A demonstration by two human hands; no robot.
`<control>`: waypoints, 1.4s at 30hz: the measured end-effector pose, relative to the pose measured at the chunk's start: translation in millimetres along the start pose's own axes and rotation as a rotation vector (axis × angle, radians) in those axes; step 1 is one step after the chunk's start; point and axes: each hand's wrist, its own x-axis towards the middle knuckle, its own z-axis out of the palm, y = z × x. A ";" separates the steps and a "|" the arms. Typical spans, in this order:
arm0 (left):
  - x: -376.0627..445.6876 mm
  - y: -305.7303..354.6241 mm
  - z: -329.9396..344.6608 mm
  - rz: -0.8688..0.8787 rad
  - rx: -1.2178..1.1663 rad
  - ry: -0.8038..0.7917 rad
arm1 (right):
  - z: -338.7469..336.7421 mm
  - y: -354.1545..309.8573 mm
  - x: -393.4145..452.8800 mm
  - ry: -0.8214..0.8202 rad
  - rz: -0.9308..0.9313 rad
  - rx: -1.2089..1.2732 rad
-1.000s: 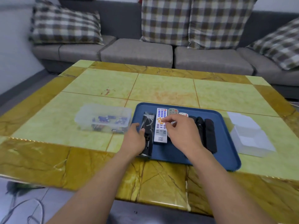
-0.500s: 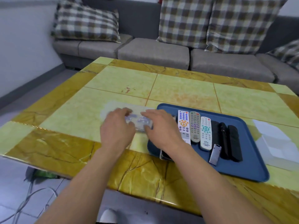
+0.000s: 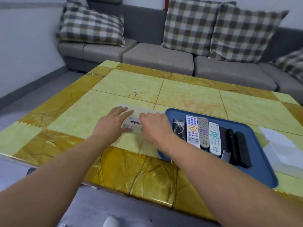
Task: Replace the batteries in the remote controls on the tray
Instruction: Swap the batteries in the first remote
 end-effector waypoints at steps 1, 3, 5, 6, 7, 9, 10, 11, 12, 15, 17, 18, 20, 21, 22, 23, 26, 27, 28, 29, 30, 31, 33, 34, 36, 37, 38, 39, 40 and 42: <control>-0.6 -1.6 2.5 -0.003 -0.080 0.063 | -6.4 6.4 2.8 -0.011 0.012 0.018; -2.5 -3.9 4.7 -0.081 -0.325 0.192 | -19.0 20.7 9.6 -0.031 0.043 0.111; -4.4 -8.3 9.5 -0.227 -0.594 0.258 | -29.8 34.3 20.4 -0.003 0.072 0.260; -5.8 -8.9 12.1 -0.309 -0.714 0.250 | -33.3 40.5 27.1 0.042 0.085 0.323; -7.1 -7.9 15.1 -0.380 -0.817 0.223 | -35.2 46.9 34.5 0.098 0.098 0.351; -8.4 -2.3 18.6 -0.465 -0.947 0.181 | -34.0 57.7 49.2 0.201 0.116 0.280; -7.8 0.8 19.5 -0.492 -0.965 0.187 | -32.3 62.3 55.3 0.233 0.120 0.195; -6.4 3.2 20.3 -0.515 -0.964 0.198 | -30.0 65.7 60.4 0.238 0.127 0.118; -5.3 5.8 20.6 -0.526 -0.958 0.202 | -28.0 67.7 64.5 0.219 0.137 0.068; -3.6 8.3 25.8 -0.537 -0.975 0.197 | -18.8 69.5 72.1 -0.008 0.185 0.097; -5.8 8.2 28.6 -0.537 -0.983 0.196 | -3.9 69.3 75.7 -0.243 0.181 0.154; -6.3 8.9 29.2 -0.538 -0.984 0.190 | 4.0 69.3 75.7 -0.353 0.163 0.157; -6.0 8.4 29.8 -0.537 -0.969 0.181 | 18.1 69.1 77.6 -0.420 0.143 0.158; -6.0 7.7 30.5 -0.536 -0.960 0.177 | 21.1 66.6 79.3 -0.357 0.161 0.166; -5.6 7.6 31.1 -0.535 -0.954 0.178 | 20.1 61.8 81.3 -0.240 0.171 0.182; -6.4 7.1 32.6 -0.536 -0.948 0.180 | 17.1 53.7 81.8 -0.124 0.126 0.208; -9.0 7.9 37.7 -0.522 -0.915 0.181 | 9.3 26.8 80.2 -0.236 -0.152 0.336; -9.5 8.1 38.4 -0.523 -0.908 0.180 | 10.7 18.8 79.4 -0.314 -0.217 0.315; -9.6 8.1 38.4 -0.527 -0.905 0.176 | 15.0 14.1 80.6 -0.355 -0.249 0.278; -9.5 8.2 37.9 -0.529 -0.905 0.172 | 18.9 12.0 82.4 -0.367 -0.265 0.248; -9.8 8.2 36.5 -0.526 -0.906 0.165 | 23.2 11.8 85.0 -0.370 -0.272 0.232; -10.1 8.2 35.9 -0.521 -0.908 0.158 | 25.7 12.1 86.7 -0.376 -0.275 0.221; -10.6 8.5 34.8 -0.512 -0.907 0.152 | 28.8 13.0 89.2 -0.408 -0.269 0.203; -11.4 9.2 34.9 -0.514 -0.899 0.150 | 30.3 14.0 90.6 -0.427 -0.264 0.196; -12.4 9.8 36.0 -0.523 -0.882 0.160 | 32.8 13.8 92.7 -0.450 -0.264 0.172; -12.5 9.5 36.0 -0.528 -0.876 0.164 | 34.3 12.8 93.5 -0.458 -0.267 0.156; -12.2 10.1 35.9 -0.525 -0.868 0.164 | 35.2 12.6 93.7 -0.469 -0.265 0.147; -12.7 10.9 34.6 -0.520 -0.861 0.154 | 35.8 12.6 93.5 -0.483 -0.261 0.145; -12.7 13.1 31.4 -0.511 -0.864 0.143 | 34.0 14.1 92.8 -0.492 -0.253 0.156; -12.9 14.4 26.1 -0.535 -0.940 0.155 | 24.3 20.6 88.0 -0.464 -0.224 0.232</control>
